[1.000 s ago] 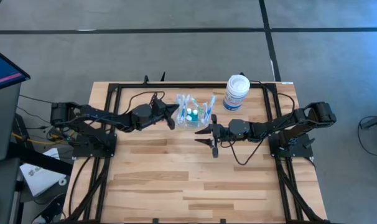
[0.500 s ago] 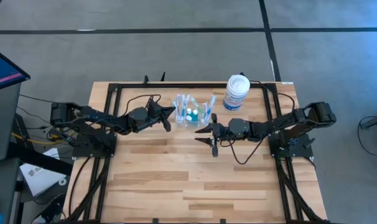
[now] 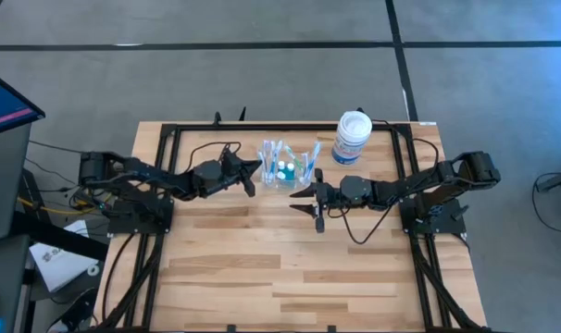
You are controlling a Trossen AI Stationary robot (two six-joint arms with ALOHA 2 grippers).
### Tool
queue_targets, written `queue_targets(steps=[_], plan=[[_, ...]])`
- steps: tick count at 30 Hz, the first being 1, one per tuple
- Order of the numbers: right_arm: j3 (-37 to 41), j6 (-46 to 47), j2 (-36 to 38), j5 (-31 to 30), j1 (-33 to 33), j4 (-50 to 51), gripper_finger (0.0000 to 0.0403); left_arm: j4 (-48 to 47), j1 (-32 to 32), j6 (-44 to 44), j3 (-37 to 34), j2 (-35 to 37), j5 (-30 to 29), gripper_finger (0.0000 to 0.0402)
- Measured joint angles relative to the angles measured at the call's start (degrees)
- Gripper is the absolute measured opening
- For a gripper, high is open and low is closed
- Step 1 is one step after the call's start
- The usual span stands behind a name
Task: Pick & Place toothbrushing station
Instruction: Put the green toothbrush into the transparent organizer, then return to Home Position
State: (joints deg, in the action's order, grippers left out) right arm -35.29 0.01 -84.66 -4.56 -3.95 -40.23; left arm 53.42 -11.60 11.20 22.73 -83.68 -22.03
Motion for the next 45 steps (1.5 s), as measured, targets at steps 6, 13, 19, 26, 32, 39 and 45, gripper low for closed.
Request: queue_targets(steps=[6,13,19,26,32,39,45], plan=[[0.00,0.00,0.00,0.02,-0.02,0.02,0.0128,6.21,-0.11,0.83,0.01,-6.76,-0.45,0.0000],[0.00,0.00,0.00,0.02,-0.01,1.56,0.0128,7.92,-0.11,-0.52,-0.01,-7.56,-0.43,0.0005],[0.00,0.00,0.00,0.02,0.00,1.46,0.0128,7.90,-0.11,-0.26,-0.02,-7.56,-0.43,0.0016],[0.00,0.00,0.00,0.02,-0.01,1.49,0.0128,7.86,-0.11,-0.24,-0.04,-7.42,-0.41,0.0056],[0.00,0.00,0.00,0.02,0.00,1.49,0.0128,7.87,-0.04,-0.24,-0.04,-7.41,-0.39,0.0085],[0.00,0.00,0.00,0.02,-0.01,1.49,0.0128,7.16,-0.04,-1.08,-0.25,-4.86,0.51,0.0092],[0.00,0.00,0.00,0.01,0.19,1.49,0.0128,6.94,-0.04,-2.20,-3.69,1.10,4.61,0.0092]])
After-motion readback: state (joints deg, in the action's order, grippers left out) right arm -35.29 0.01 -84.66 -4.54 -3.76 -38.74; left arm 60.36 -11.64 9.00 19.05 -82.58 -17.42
